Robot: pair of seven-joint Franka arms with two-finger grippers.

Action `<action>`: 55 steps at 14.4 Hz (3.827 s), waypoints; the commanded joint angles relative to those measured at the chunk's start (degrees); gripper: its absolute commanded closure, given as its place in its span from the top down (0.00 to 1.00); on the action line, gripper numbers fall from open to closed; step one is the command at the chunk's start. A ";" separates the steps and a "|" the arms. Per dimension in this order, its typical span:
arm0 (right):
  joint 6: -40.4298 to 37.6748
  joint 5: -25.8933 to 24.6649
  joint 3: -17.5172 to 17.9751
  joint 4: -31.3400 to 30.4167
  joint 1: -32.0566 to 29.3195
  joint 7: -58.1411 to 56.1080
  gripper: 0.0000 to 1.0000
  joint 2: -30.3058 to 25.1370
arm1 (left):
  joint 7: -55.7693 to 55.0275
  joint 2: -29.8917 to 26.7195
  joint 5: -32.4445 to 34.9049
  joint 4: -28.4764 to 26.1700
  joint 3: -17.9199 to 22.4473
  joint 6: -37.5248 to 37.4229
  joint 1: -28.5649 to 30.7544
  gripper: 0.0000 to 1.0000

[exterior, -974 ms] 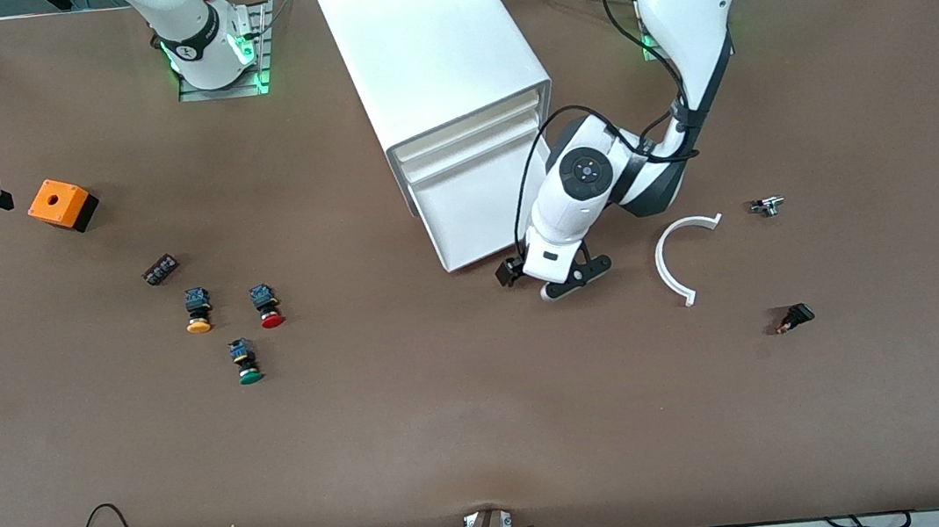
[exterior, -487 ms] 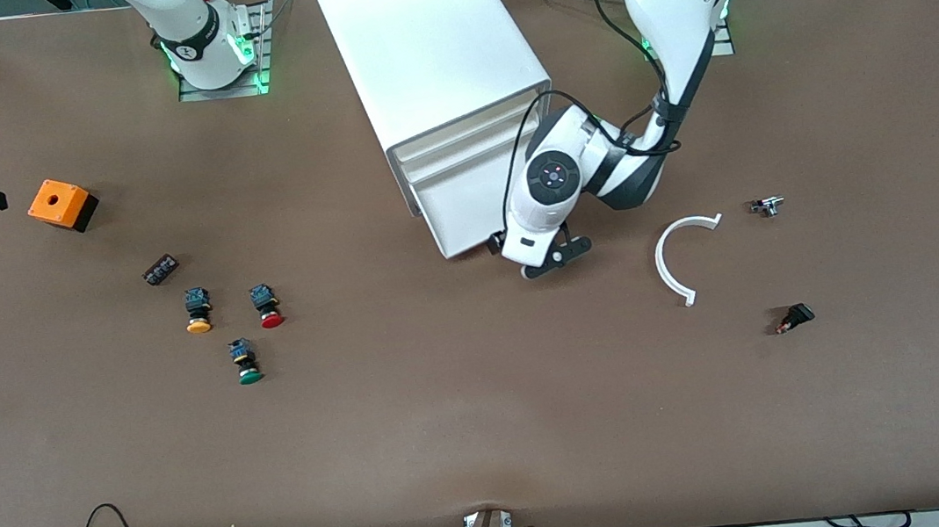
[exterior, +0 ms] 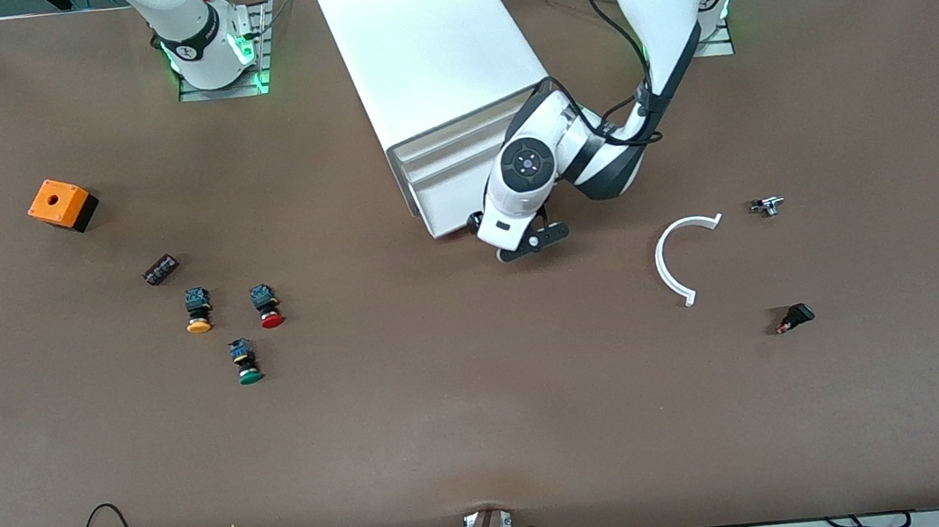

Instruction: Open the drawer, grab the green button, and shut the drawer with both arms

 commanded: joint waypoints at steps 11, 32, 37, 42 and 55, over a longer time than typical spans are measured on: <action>0.33 -0.92 1.52 -2.19 -2.21 -0.65 1.00 -3.03 | -0.29 -0.65 0.64 -0.14 -4.03 -7.80 -0.45 1.00; 0.42 -0.92 1.61 -2.10 -2.03 -0.74 1.00 -2.24 | 15.30 -7.50 13.90 12.77 -4.20 -18.49 15.61 1.00; 0.33 -0.92 1.61 -2.10 -1.95 -0.65 1.00 -2.24 | 39.66 -8.12 14.71 23.30 -4.03 -31.68 23.09 1.00; 0.25 -0.92 1.70 -2.10 -1.86 -1.17 1.00 -2.24 | 42.78 -14.08 14.70 28.51 -4.03 -39.96 24.60 1.00; 0.16 -0.92 2.66 -2.10 -1.86 -0.91 1.00 -2.33 | 60.70 -38.78 -1.29 1.36 19.53 -27.22 19.41 1.00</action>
